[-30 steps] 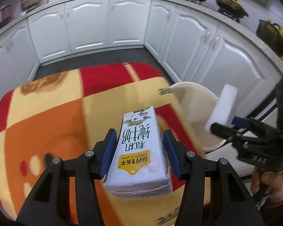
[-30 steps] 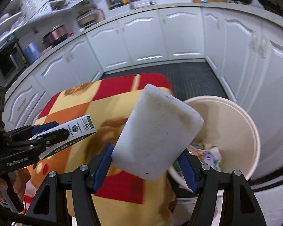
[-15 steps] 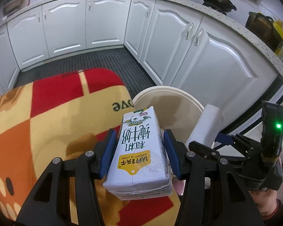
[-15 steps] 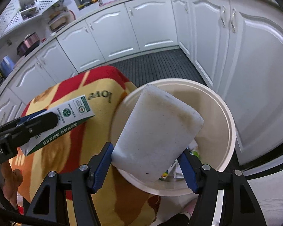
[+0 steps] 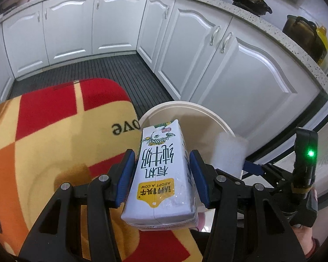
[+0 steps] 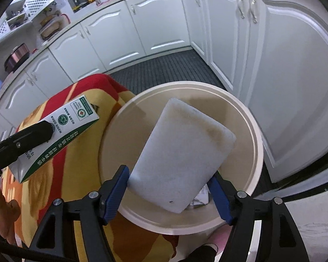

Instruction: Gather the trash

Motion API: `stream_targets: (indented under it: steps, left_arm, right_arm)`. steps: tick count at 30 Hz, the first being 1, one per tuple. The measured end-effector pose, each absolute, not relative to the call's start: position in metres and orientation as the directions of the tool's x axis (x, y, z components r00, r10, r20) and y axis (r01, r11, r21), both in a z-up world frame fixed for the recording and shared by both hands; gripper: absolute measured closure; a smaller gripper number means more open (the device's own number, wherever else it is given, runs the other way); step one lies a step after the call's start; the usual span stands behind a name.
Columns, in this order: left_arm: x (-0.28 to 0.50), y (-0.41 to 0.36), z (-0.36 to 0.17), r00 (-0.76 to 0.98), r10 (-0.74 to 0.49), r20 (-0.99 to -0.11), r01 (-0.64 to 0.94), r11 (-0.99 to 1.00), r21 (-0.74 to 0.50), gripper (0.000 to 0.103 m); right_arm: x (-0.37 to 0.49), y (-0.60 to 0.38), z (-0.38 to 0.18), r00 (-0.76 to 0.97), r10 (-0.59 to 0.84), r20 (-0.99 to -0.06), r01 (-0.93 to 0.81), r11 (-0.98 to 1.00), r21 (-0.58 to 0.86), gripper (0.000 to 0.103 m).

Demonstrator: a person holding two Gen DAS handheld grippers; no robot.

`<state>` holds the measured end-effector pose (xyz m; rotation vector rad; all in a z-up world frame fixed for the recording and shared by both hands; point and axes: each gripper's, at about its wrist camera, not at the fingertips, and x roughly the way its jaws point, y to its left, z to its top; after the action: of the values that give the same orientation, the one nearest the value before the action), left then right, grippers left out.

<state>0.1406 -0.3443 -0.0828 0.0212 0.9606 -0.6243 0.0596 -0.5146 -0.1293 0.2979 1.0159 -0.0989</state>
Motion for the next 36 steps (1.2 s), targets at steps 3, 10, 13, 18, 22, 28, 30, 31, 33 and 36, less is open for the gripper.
stream_targets:
  steps: [3,10,13,18,22,28,30,31,33,36]
  left_arm:
    - [0.141,-0.346,-0.087,0.401,-0.489,-0.775,0.505,0.824,-0.258,0.053]
    - [0.144,-0.344,-0.092,0.369,-0.505,-0.78,0.481,0.822,-0.304,0.045]
    - [0.141,-0.34,-0.091,0.371,-0.527,-0.765,0.475,0.815,-0.331,0.033]
    - [0.138,-0.333,-0.088,0.385,-0.528,-0.757,0.464,0.82,-0.335,0.029]
    - [0.132,-0.326,-0.083,0.418,-0.504,-0.756,0.455,0.836,-0.305,0.029]
    - [0.122,-0.313,-0.076,0.489,-0.453,-0.745,0.436,0.867,-0.241,0.029]
    - [0.118,-0.309,-0.074,0.504,-0.442,-0.742,0.434,0.872,-0.224,0.029]
    - [0.115,-0.307,-0.073,0.513,-0.435,-0.74,0.433,0.875,-0.214,0.029]
    - [0.111,-0.303,-0.071,0.527,-0.424,-0.737,0.431,0.88,-0.199,0.029]
    - [0.104,-0.296,-0.068,0.546,-0.41,-0.731,0.427,0.887,-0.178,0.029]
  right_arm:
    - [0.055,-0.519,-0.129,0.529,0.065,-0.846,0.234,0.947,0.22,0.029]
    - [0.047,-0.523,-0.123,0.543,0.069,-0.837,0.249,0.939,0.239,0.028]
    - [0.041,-0.518,-0.122,0.54,0.073,-0.838,0.244,0.94,0.239,0.028]
    - [0.036,-0.512,-0.123,0.533,0.081,-0.842,0.229,0.944,0.236,0.028]
    - [0.028,-0.509,-0.122,0.545,0.079,-0.835,0.229,0.944,0.239,0.028]
    - [0.017,-0.499,-0.113,0.578,0.068,-0.813,0.216,0.948,0.233,0.028]
    - [0.014,-0.496,-0.109,0.589,0.064,-0.805,0.217,0.948,0.234,0.028]
    - [0.013,-0.494,-0.107,0.596,0.064,-0.8,0.217,0.947,0.237,0.028]
    - [0.01,-0.49,-0.104,0.606,0.056,-0.793,0.217,0.948,0.233,0.028]
    - [0.007,-0.483,-0.099,0.619,0.036,-0.784,0.213,0.954,0.212,0.028]
